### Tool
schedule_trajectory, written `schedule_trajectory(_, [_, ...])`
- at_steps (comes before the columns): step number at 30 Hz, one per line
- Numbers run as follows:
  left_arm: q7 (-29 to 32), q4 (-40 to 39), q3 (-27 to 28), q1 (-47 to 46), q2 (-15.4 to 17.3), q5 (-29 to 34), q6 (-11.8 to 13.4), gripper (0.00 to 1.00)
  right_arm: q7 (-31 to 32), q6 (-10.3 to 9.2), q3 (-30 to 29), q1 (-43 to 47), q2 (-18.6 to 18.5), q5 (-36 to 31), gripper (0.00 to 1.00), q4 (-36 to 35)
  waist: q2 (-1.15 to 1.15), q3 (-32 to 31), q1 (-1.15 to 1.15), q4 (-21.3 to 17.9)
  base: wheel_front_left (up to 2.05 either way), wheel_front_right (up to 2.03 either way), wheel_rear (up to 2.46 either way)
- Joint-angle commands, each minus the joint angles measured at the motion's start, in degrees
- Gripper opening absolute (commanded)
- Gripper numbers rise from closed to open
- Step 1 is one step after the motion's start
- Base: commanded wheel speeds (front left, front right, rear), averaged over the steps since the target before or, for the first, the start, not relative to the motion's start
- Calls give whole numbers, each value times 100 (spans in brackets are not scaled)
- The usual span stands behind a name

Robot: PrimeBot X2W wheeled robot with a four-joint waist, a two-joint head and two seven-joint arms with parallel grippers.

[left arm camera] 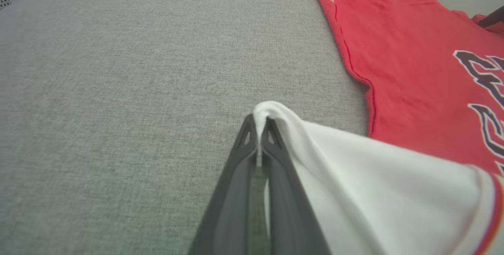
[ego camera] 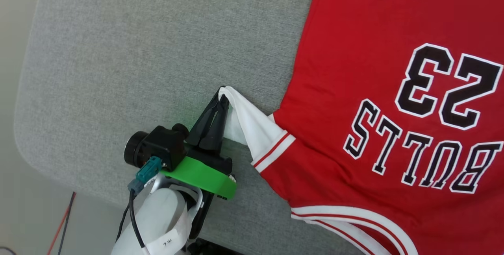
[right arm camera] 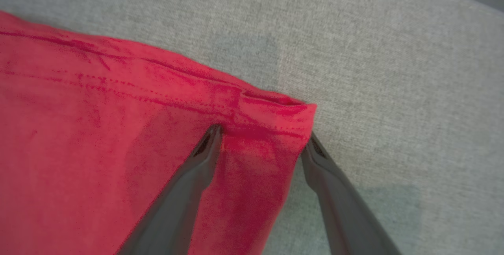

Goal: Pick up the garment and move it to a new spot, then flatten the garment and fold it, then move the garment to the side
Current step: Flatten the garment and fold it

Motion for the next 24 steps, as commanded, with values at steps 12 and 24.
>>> schedule_trajectory(12, [-34,294,391,194,-103,289,-183,0,-243,-3,85,386,96,71,0,159,0,-467,-1,-142,0,0,0])
schedule_trajectory(24, [-34,630,729,1000,110,287,-170,0,-1109,-3,1231,1547,-937,1349,0,-1106,0,-1894,-1,-735,0,0,0])
